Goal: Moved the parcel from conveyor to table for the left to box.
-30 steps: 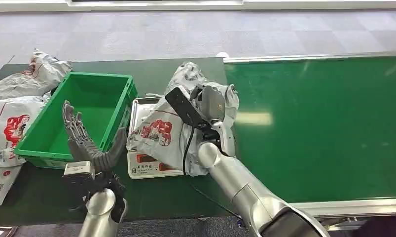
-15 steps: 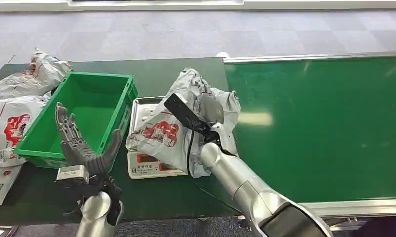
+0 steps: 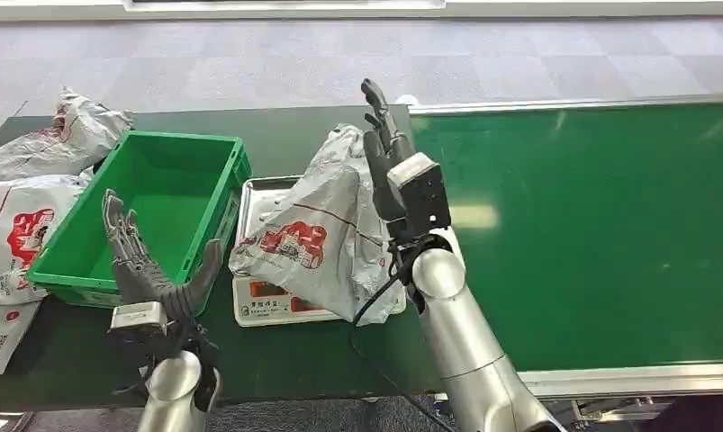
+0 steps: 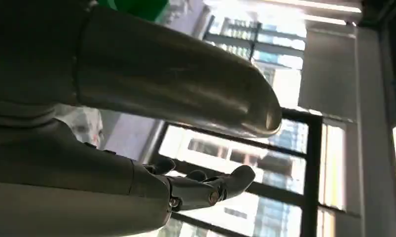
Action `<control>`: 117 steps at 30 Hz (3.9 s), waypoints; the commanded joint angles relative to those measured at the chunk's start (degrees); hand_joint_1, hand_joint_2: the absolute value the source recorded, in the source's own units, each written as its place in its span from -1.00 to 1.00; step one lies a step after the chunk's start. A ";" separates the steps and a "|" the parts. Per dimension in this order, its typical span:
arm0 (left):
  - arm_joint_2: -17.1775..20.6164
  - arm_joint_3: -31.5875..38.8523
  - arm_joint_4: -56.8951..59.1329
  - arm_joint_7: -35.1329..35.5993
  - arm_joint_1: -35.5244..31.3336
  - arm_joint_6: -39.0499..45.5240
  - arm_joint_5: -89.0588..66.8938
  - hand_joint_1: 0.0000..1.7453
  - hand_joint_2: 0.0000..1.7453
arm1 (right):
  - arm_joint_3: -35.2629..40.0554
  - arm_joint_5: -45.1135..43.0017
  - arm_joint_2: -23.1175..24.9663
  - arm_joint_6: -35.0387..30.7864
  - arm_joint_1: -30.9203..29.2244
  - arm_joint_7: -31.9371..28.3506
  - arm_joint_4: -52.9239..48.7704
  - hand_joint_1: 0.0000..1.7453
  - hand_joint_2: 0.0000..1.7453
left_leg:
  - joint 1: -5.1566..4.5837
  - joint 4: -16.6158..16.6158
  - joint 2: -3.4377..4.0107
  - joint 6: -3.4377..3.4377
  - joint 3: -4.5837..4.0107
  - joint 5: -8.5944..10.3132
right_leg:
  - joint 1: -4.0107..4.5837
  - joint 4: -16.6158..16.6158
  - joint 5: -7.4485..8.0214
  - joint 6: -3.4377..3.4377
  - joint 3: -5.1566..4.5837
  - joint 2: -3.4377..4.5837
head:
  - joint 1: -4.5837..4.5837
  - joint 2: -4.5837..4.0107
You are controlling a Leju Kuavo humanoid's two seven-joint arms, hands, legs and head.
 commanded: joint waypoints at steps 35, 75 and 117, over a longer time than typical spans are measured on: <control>0.18 -12.09 51.79 5.87 -30.28 -12.74 -29.32 -1.00 1.00 | 2.98 2.33 -4.16 -8.76 3.84 -1.56 -13.32 -1.00 -1.00 | 0.05 -0.07 -0.12 0.02 0.16 0.07 | 0.04 -0.11 0.11 -0.12 0.23 0.14 | 0.00 0.00; 3.26 -6.91 39.00 4.38 -29.67 -0.94 -23.58 -1.00 1.00 | 1.28 2.56 -5.49 -11.82 5.57 -1.43 -14.39 -1.00 -1.00 | 0.04 -0.02 0.11 0.00 0.08 0.03 | 0.04 -0.03 0.14 -0.11 0.10 0.28 | 0.02 0.00; 1.84 -22.45 59.76 3.20 -35.92 -32.67 -32.68 1.00 1.00 | -0.10 2.28 -5.49 -10.49 5.59 -1.00 -13.89 -1.00 -1.00 | 0.03 -0.03 -0.08 0.00 0.07 0.06 | 0.02 -0.03 0.10 -0.10 0.13 0.07 | 0.00 0.00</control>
